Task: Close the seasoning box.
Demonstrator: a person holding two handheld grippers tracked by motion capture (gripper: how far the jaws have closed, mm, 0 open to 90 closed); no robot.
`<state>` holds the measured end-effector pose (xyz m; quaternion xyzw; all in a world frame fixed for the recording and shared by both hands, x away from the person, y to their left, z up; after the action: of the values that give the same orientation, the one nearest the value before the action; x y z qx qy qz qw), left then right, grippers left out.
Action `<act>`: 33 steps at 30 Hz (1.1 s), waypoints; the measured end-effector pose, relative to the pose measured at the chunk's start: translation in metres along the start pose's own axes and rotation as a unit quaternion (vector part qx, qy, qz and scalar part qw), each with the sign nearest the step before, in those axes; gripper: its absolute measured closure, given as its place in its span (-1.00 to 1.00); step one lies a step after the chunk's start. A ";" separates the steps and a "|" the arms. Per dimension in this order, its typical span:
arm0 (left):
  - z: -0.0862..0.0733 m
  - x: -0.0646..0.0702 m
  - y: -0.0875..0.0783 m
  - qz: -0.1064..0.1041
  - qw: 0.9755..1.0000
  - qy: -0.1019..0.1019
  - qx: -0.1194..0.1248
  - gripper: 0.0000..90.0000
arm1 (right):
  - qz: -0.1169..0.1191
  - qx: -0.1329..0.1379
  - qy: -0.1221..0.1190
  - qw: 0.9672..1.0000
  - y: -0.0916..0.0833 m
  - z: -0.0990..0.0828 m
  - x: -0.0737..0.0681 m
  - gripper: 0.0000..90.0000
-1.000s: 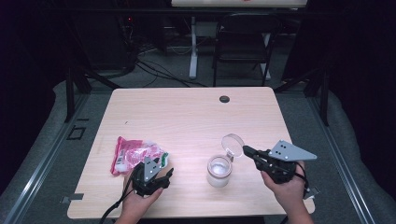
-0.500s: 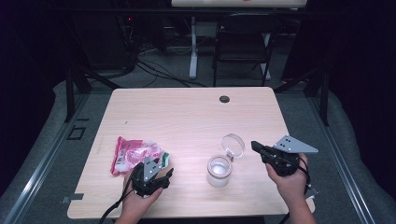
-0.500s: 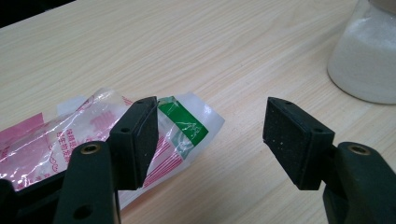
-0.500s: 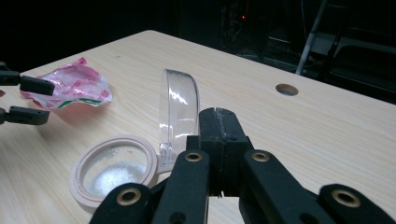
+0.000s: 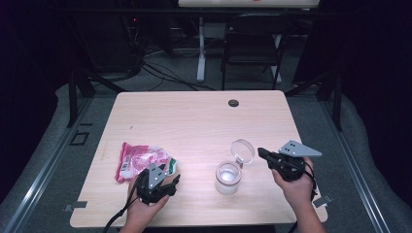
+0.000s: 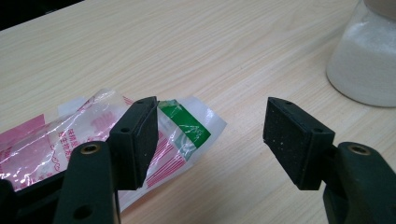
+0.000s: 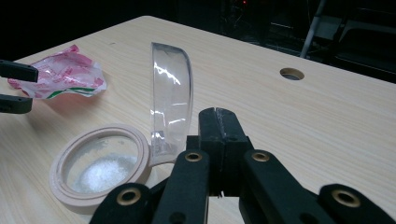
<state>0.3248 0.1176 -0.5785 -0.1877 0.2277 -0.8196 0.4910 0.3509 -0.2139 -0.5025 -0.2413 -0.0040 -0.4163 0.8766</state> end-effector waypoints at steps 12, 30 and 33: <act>0.000 0.002 -0.001 -0.001 1.000 0.002 0.002 -0.21 | 0.006 -0.002 0.001 1.000 0.006 0.000 -0.003 1.00; 0.004 0.002 -0.004 -0.005 1.000 0.001 0.013 -0.21 | 0.023 0.005 -0.009 1.000 0.008 0.005 -0.016 1.00; 0.004 0.002 -0.004 -0.004 1.000 0.000 0.015 -0.21 | 0.028 0.005 -0.013 1.000 0.007 0.006 -0.020 1.00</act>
<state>0.3229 0.1166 -0.5727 -0.1811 0.2148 -0.8249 0.4904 0.3443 -0.1930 -0.5047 -0.2426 -0.0105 -0.3882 0.8890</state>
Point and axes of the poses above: each handheld gripper's, and its own axes: y roughly forward along the jaws, z roughly out of its top, x roughly to its right, the point moved 7 cm from there along y, roughly forward along the jaws, and after that the axes turned 14 degrees about -y, right-handed, at the moved point
